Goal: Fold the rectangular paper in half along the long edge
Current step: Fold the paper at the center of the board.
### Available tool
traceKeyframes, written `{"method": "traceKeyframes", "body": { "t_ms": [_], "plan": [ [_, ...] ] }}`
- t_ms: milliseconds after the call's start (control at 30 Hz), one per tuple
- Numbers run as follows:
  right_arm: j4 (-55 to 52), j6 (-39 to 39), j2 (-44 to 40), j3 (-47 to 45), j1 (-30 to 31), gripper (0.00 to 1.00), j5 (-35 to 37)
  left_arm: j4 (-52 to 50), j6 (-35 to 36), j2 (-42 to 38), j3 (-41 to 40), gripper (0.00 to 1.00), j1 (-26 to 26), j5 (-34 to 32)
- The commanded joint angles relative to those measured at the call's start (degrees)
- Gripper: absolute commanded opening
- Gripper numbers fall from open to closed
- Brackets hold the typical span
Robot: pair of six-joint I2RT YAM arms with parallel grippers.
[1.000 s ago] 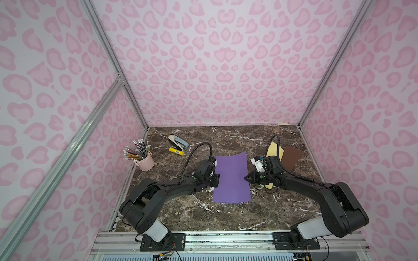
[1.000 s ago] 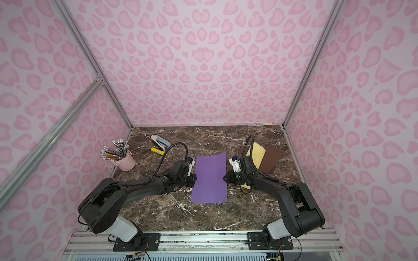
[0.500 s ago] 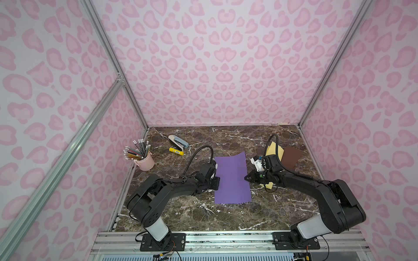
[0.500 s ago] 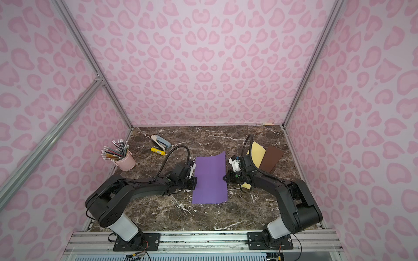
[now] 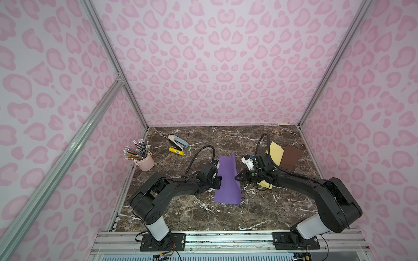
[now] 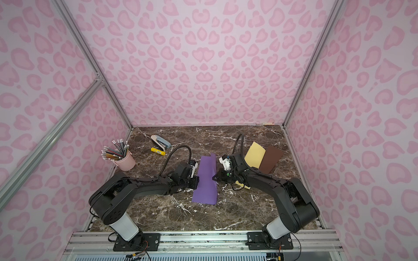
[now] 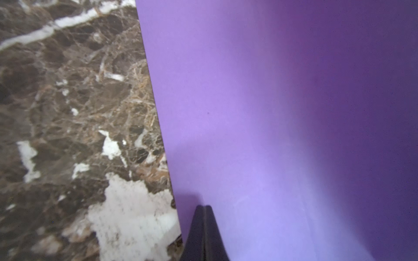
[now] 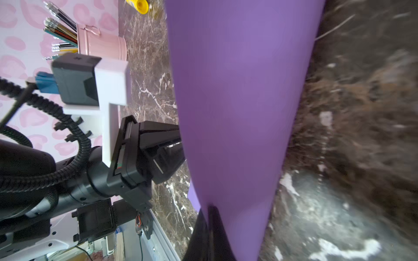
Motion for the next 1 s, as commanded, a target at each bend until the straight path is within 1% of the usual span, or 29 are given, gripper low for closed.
{"method": "traceKeyframes", "body": {
  "t_ms": [0,233,433,667,800,967],
  "plan": [
    [4.0,3.1,2.6,2.6,1.5,0.00,-0.3,-1.8,0.4,0.6,0.2,0.04,-0.2,0.3],
    [7.1,5.6,8.2,6.6,2.0,0.00,0.5,-1.8,0.2,-0.3,-0.6,0.04,-0.3,0.0],
    [5.3,5.3,12.5,10.2,3.1,0.00,2.9,-1.9,0.2,-0.3,-0.7,0.04,-0.3,-0.1],
    [5.2,4.4,15.8,10.7,4.8,0.00,3.6,-2.2,0.3,-0.4,-0.9,0.04,-0.3,-0.4],
    [6.2,4.2,18.2,11.0,5.4,0.00,2.2,-2.6,0.4,-0.4,-0.7,0.04,-0.3,-0.6],
    [6.8,4.5,19.7,11.8,6.3,0.00,2.2,-2.9,0.2,-0.5,-0.5,0.04,-0.3,-0.7]
  ]
}}
